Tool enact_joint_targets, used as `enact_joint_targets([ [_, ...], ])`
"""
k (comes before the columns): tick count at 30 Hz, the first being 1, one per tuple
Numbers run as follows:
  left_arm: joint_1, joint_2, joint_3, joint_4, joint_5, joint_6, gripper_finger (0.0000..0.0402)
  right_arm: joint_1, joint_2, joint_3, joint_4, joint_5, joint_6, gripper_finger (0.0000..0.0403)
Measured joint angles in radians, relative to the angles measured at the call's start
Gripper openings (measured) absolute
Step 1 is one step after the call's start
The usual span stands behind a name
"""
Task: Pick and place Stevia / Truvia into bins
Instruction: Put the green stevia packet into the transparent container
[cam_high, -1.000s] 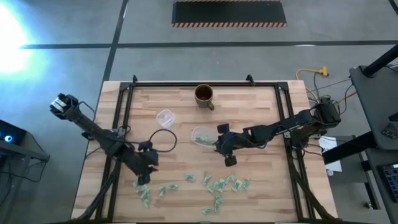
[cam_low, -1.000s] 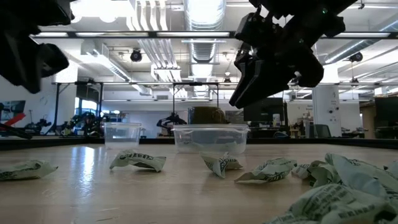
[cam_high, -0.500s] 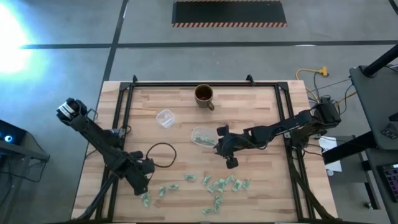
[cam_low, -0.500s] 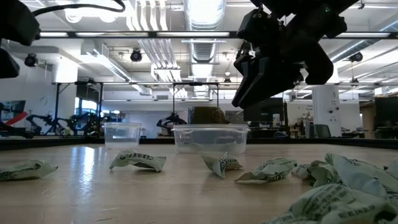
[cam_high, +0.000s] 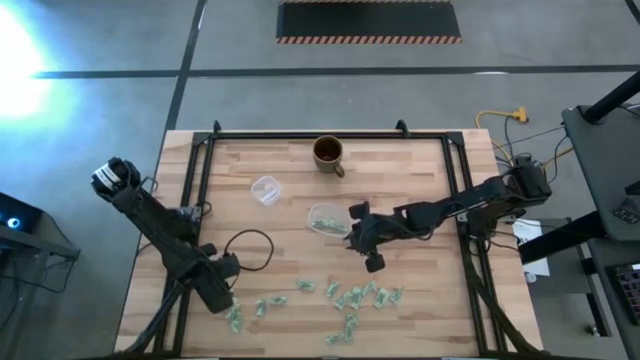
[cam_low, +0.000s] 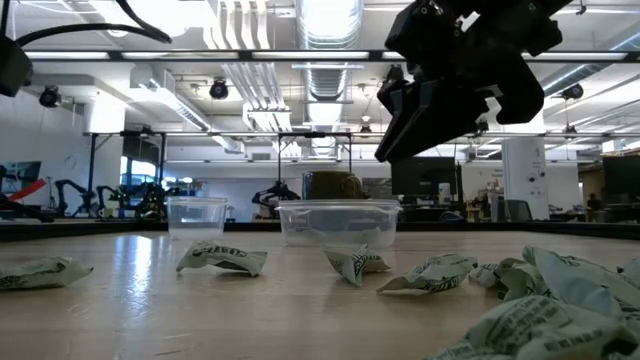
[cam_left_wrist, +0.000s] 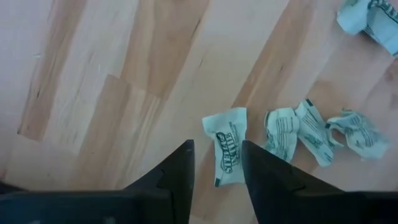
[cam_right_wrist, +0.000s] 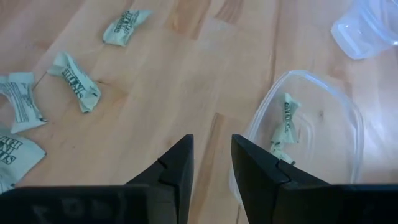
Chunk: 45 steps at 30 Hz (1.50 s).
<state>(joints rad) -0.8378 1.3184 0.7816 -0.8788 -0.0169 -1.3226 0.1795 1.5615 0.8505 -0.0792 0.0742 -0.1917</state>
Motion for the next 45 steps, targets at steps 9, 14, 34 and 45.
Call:
enact_joint_targets([
  [9, 0.0, 0.036, -0.001, 0.009, -0.001, -0.009, 0.0197, 0.004, -0.026, 0.0, -0.047, 0.0, 0.015, 0.0101],
  [14, 0.0, 0.089, -0.001, 0.045, 0.018, -0.005, 0.0203, 0.034, -0.073, -0.002, -0.073, 0.0, 0.018, 0.0092],
  [34, -0.001, 0.165, -0.003, 0.097, 0.059, 0.019, 0.0203, 0.178, -0.319, -0.07, -0.102, 0.133, 0.066, 0.0079],
  [45, 0.0, 0.214, -0.001, 0.113, 0.078, 0.072, 0.018, 0.194, -0.33, -0.071, -0.105, 0.138, 0.064, 0.0068],
])
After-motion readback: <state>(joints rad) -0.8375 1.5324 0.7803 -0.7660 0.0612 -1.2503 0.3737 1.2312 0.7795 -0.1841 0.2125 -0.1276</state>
